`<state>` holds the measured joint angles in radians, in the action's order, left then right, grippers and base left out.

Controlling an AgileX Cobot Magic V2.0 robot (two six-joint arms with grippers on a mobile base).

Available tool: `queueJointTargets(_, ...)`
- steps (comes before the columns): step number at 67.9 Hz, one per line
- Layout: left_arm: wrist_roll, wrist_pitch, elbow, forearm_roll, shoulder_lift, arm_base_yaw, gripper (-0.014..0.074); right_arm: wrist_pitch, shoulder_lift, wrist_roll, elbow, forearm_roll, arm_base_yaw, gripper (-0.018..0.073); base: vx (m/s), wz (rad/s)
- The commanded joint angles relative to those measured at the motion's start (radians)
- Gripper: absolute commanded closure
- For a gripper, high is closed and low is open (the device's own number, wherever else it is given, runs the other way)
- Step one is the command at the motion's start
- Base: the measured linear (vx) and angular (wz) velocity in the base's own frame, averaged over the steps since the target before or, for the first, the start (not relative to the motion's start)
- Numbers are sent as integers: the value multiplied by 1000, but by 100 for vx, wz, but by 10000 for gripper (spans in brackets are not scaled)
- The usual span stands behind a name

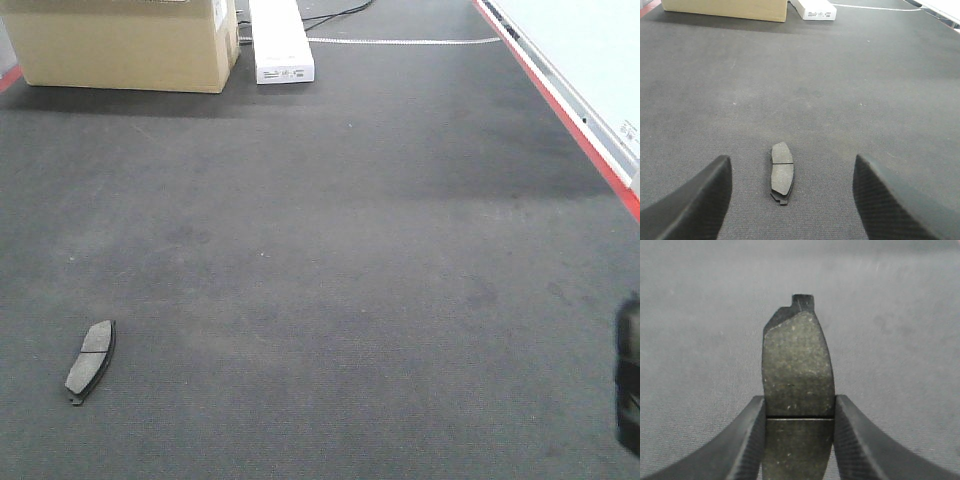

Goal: Move and align brake pads A on conveyor
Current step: 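Lower the right gripper and release its brake pad onto the belt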

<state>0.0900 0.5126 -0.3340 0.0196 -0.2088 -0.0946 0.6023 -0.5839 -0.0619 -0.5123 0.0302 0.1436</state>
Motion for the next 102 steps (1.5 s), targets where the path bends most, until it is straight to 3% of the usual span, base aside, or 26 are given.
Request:
queueJointTargets(1,6,-75,-25,9,-12,-4,94,-70,-142,5,-97,22,-2,554,0,0)
queueJointTargets(33,6,-75,-25,9,-12,-4,94,-4,-771,15,-427,17,-2,536,0,0)
queueJointTargets(70,6,-75,-25,9,-12,-4,94,158,-1171,62,-685,23,-2,487,0,0)
queueJointTargets(82,6,-75,-25,9,-12,-4,94,165,-1229,62,-706,20,-2,391,0,0)
queueJointTargets(102,6,-75,-25,9,-12,-4,94,117,-1240,62,-706,20,-2,122,0,0)
